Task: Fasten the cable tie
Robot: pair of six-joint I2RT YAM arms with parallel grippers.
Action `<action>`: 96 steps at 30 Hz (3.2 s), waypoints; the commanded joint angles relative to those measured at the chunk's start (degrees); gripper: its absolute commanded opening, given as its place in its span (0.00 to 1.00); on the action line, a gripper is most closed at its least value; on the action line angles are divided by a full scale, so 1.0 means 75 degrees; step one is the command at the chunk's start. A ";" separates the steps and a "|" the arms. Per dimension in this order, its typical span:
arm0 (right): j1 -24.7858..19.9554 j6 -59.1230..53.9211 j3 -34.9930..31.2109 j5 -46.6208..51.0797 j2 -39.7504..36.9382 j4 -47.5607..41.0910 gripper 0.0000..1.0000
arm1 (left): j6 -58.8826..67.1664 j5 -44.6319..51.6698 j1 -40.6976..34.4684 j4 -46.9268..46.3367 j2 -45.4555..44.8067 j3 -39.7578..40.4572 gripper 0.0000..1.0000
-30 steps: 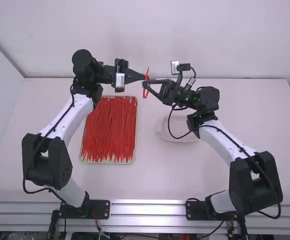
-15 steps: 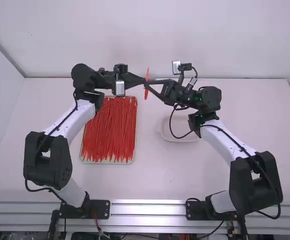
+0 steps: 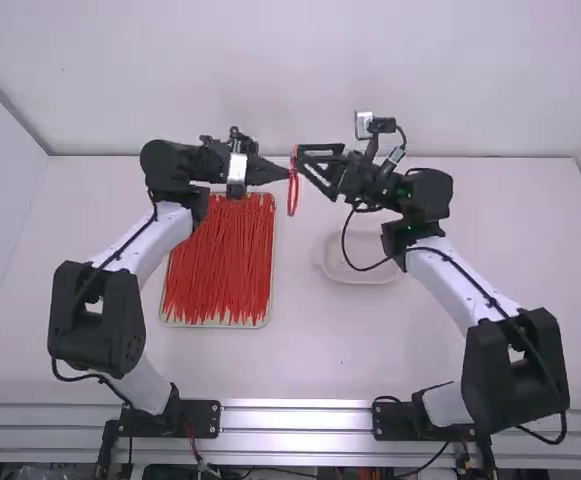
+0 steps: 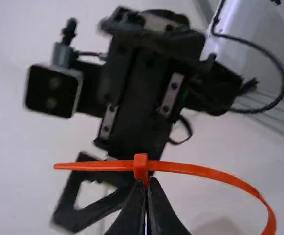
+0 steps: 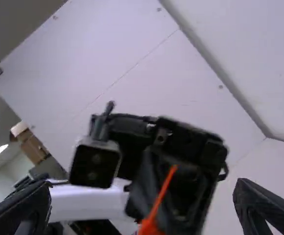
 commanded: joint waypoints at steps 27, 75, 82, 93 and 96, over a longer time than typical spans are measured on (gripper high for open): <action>0.0286 0.0221 0.0050 0.0020 0.0052 0.0108 0.61 | -0.1297 0.0344 -0.0055 -0.0099 -0.0181 0.0041 0.02; 0.0003 -0.1329 0.1766 0.0393 0.0055 -0.2946 0.00 | -0.1614 0.0347 -0.0565 -0.0099 -0.0181 -0.0498 0.02; 0.0026 -0.1737 0.2465 0.0399 0.0055 -0.3748 0.00 | -0.1580 0.0350 -0.0562 -0.0085 -0.0181 -0.0676 0.02; -0.0466 -0.1381 0.3034 0.0460 0.0055 -0.3710 0.00 | -0.1582 0.0347 -0.0510 0.0207 -0.0181 -0.1157 0.02; -0.0580 -0.1346 0.3244 0.0458 0.0055 -0.3824 0.00 | -0.1582 0.0347 -0.0493 0.0323 -0.0181 -0.1341 0.02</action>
